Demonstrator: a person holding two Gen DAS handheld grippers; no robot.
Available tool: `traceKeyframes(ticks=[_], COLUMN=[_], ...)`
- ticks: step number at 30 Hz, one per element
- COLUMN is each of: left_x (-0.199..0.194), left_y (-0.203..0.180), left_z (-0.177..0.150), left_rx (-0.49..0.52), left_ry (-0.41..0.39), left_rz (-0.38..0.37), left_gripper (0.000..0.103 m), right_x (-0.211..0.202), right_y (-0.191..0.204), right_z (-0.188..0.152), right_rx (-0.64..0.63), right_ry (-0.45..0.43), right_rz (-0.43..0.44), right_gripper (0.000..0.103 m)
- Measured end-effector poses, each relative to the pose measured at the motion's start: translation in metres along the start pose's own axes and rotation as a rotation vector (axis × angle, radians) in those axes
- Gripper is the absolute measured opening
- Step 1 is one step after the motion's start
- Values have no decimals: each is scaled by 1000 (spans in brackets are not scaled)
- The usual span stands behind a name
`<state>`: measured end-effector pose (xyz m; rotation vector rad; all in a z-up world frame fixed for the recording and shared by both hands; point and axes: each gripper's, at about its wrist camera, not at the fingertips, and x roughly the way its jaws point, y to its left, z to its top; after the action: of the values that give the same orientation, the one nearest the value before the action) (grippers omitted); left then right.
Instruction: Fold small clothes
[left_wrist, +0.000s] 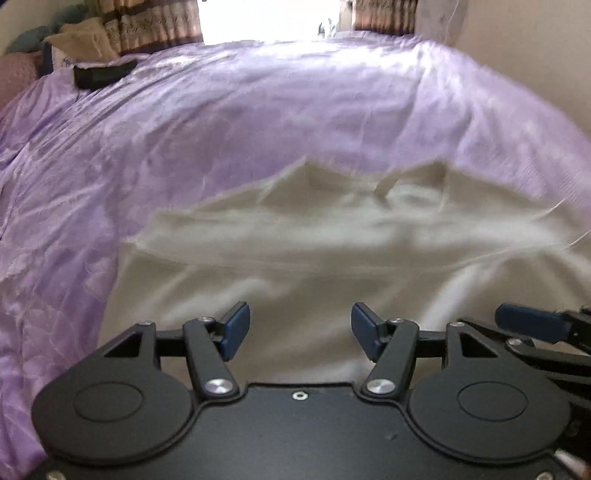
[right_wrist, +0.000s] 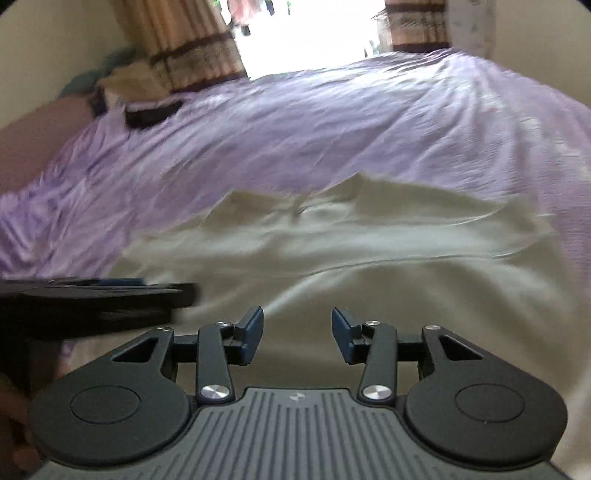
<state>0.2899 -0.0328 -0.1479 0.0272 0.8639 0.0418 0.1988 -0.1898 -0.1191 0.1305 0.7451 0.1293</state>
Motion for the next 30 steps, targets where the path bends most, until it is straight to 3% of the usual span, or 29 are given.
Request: traceKeyframes(ticks=[2,4,8,10,12,14,15,17,20,22,25,30], left_x=[13,14,5,1,0,1,2,4,1,4,9,15], left_y=[9,23,34,36,46,72,92,114,125,134,142,140], left_z=[-10,-16,-11,-14,-20,-22,-20,-18,-20,-29,-44,-55], left_rx=[-29,-40,23,111,207,142,50,-55,-93,-136,-184,-190], left_ry=[-7,-13,4,-12,-21,-8,15,48,57,70,52,18], left_rz=[38,19,15,142,223,143,77,21,71,47,23,53], left_gripper=[65,65,65,65,65,67,67,68,69,71,79,86], right_x=[17,17,4,-3,-10,-20,-23,-31,-47,-52,-48,-39], right_y=[-4,-10,-27,-45,-66,-85,-96,-115,-156,-176,-192,-177], right_z=[-4,-8,-3,1,3,1,1,-2,-17,-28,-43,-39], right_rx=[36,38,18,29,21,15,17,59,263,350,454,329], right_ry=[26,25,23,17,27,12,9,10,-12,-35,-68,-69], right_rz=[-44,-39,-69,-104,-114,-162,-191,-221,-110,-85,-38,-109], right_gripper=[47,36,35,29,27,27,28,27,22,1,0,0])
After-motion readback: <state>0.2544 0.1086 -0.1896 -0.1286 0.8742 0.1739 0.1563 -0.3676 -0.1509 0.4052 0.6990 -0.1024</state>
